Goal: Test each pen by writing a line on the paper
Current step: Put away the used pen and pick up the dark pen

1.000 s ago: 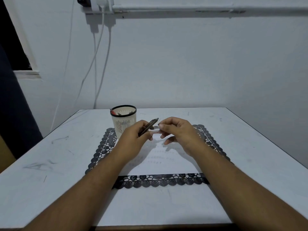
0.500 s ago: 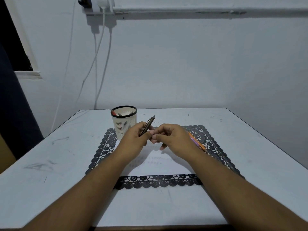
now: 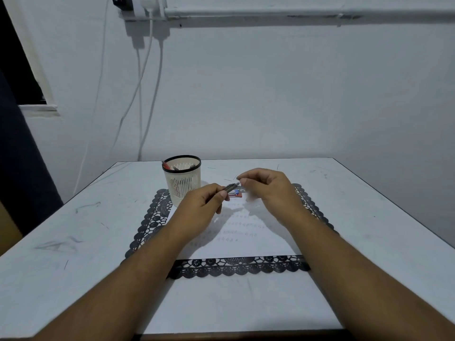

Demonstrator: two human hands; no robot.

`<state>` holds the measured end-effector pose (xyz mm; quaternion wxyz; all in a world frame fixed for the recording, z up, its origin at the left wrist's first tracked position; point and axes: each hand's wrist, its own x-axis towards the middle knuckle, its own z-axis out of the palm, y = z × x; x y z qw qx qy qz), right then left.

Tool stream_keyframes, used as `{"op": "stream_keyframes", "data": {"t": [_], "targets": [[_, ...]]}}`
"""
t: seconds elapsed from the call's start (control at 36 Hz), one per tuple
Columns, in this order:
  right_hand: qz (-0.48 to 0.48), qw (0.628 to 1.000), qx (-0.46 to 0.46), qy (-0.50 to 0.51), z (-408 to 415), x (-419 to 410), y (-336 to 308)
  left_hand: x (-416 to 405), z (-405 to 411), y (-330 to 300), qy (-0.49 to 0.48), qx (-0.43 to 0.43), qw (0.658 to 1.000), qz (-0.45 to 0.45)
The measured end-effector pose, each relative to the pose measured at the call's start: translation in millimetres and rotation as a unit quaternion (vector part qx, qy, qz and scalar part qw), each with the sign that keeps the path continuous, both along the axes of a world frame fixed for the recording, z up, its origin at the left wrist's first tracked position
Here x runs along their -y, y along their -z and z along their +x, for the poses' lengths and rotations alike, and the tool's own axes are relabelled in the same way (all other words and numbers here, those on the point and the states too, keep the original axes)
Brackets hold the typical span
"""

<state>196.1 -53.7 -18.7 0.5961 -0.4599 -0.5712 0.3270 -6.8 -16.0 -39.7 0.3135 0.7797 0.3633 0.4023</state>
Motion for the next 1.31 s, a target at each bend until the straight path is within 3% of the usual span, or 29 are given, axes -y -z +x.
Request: {"op": "stream_keyframes", "data": {"t": [0.44, 0.64, 0.92, 1.31], "targets": [[-0.028, 0.990, 0.141, 0.006, 2.9, 6.5, -0.9, -3.8, -5.0, 3.9, -0.027, -0.088, 0.993, 0.076], [-0.038, 0.998, 0.039, -0.027, -1.9, 4.3, 0.6, -1.2, -4.4, 2.7, -0.007, -0.060, 0.997, 0.056], [-0.021, 1.000, 0.008, -0.008, -7.1, 1.0, 4.6, 1.2, -3.0, 2.0, 0.010, -0.034, 0.998, 0.045], [-0.003, 0.992, 0.110, 0.055, -10.3, 0.6, 10.2, 0.9, 1.6, 5.0, -0.009, -0.041, 0.995, 0.086]]}}
